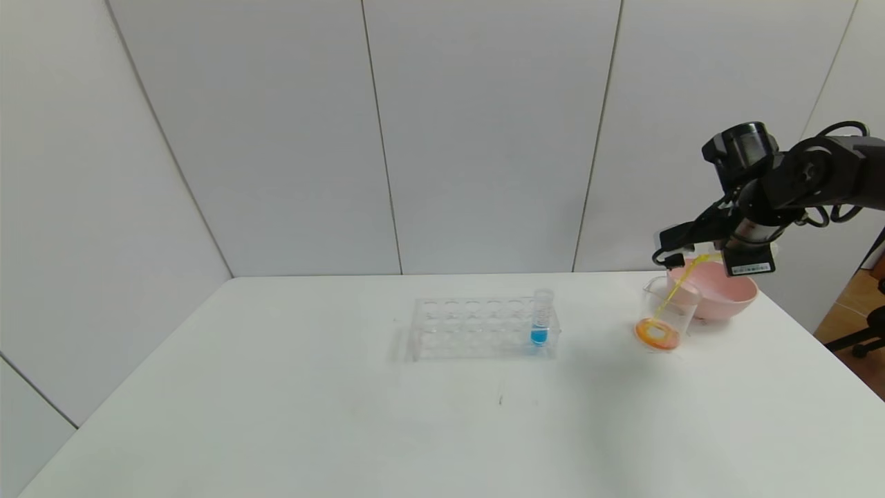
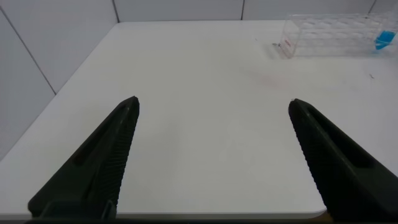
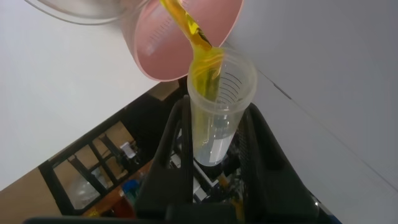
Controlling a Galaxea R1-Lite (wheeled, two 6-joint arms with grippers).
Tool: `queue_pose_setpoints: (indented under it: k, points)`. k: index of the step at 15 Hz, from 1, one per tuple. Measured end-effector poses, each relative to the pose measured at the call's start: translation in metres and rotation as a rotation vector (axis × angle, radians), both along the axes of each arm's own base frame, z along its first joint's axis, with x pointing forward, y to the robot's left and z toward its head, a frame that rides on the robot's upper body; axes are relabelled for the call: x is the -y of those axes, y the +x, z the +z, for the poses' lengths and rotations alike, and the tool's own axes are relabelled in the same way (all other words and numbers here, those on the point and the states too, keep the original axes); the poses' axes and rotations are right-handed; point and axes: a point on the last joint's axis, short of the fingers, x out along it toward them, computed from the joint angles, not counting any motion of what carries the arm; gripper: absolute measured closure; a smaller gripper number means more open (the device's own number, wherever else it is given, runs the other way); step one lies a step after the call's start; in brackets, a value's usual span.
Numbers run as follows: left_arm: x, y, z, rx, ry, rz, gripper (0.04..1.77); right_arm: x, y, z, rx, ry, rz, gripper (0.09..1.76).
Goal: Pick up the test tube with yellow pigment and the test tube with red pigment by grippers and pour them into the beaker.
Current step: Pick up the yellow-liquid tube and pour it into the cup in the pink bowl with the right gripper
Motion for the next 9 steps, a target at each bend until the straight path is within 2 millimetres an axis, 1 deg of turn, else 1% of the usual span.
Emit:
queue_pose_setpoints:
  k: [5,7,9]
  points:
    - [0.0,0.0,0.0,0.0,0.0,0.0,0.09,-0.006,0.0,0.0,-0.004,-0.021,0.009,1.36]
    - [0.0,0.0,0.0,0.0,0.0,0.0,0.09,-0.008,-0.001,0.001,-0.016,-0.103,-0.007,1.36]
    - [0.0,0.0,0.0,0.0,0.0,0.0,0.09,-0.011,0.0,0.002,-0.012,-0.122,-0.001,1.36]
